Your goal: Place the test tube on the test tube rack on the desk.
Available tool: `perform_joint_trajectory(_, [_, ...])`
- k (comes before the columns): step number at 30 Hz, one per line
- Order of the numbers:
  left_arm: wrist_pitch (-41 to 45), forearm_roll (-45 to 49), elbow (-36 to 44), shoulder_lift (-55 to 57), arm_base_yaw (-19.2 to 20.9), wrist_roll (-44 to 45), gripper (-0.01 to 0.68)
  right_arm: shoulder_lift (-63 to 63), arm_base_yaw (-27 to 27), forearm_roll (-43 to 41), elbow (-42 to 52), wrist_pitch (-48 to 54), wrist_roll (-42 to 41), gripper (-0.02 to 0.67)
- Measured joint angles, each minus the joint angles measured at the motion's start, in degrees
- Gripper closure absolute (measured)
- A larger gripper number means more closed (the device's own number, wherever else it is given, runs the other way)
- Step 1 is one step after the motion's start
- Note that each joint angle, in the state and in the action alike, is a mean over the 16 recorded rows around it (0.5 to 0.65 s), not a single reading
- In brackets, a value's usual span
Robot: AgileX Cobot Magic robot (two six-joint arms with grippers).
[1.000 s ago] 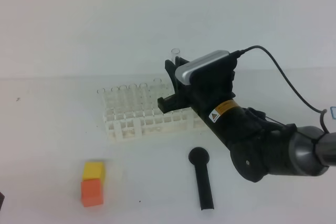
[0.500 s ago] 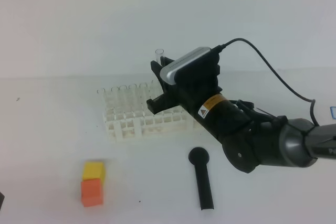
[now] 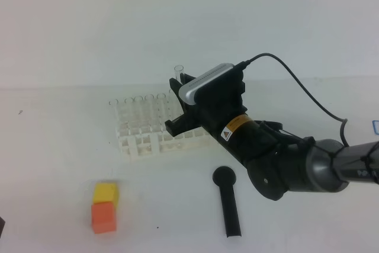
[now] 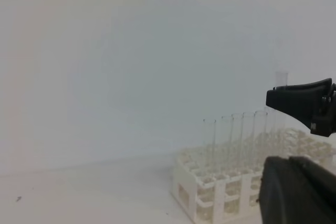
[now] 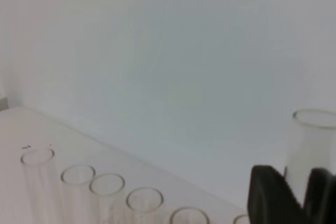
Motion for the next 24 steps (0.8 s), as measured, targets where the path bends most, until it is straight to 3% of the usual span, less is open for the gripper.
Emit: perform_joint_trajectory(24, [0.0,0.0,0.0,0.0,0.0,0.0,0.673,0.3,0.0,0.0,-0.2,-0.1,0.1,0.505])
